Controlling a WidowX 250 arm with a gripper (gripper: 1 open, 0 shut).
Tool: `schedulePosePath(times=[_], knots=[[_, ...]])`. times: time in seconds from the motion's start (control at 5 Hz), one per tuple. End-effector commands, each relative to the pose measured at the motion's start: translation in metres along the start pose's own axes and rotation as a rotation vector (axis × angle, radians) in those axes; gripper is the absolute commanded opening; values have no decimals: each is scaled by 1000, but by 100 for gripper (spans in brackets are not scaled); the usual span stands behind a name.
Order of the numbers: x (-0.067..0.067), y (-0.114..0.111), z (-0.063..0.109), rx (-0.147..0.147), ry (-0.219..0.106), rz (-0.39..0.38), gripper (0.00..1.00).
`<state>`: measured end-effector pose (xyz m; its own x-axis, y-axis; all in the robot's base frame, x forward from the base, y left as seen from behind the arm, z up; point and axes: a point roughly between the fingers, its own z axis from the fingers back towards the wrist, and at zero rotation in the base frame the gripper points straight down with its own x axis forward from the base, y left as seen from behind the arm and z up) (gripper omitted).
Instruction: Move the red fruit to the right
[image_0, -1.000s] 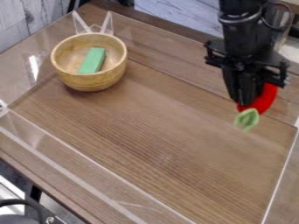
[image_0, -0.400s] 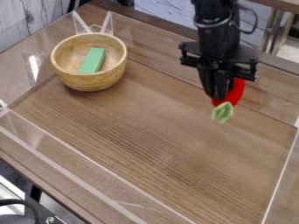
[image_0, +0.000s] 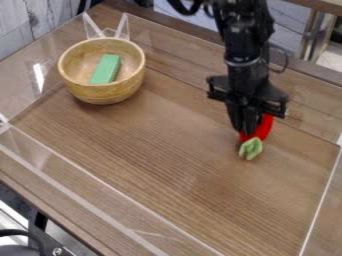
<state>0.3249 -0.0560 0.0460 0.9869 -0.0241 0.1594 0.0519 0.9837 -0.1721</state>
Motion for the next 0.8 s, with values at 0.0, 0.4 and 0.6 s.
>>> schedulePosePath(times=[0.0,0.4,0.6], knots=[[15,14,21,-8,-56,-24,0],[27,25,19,-6,-66,-6,0],[33,23,10,-3,-69,27,0]])
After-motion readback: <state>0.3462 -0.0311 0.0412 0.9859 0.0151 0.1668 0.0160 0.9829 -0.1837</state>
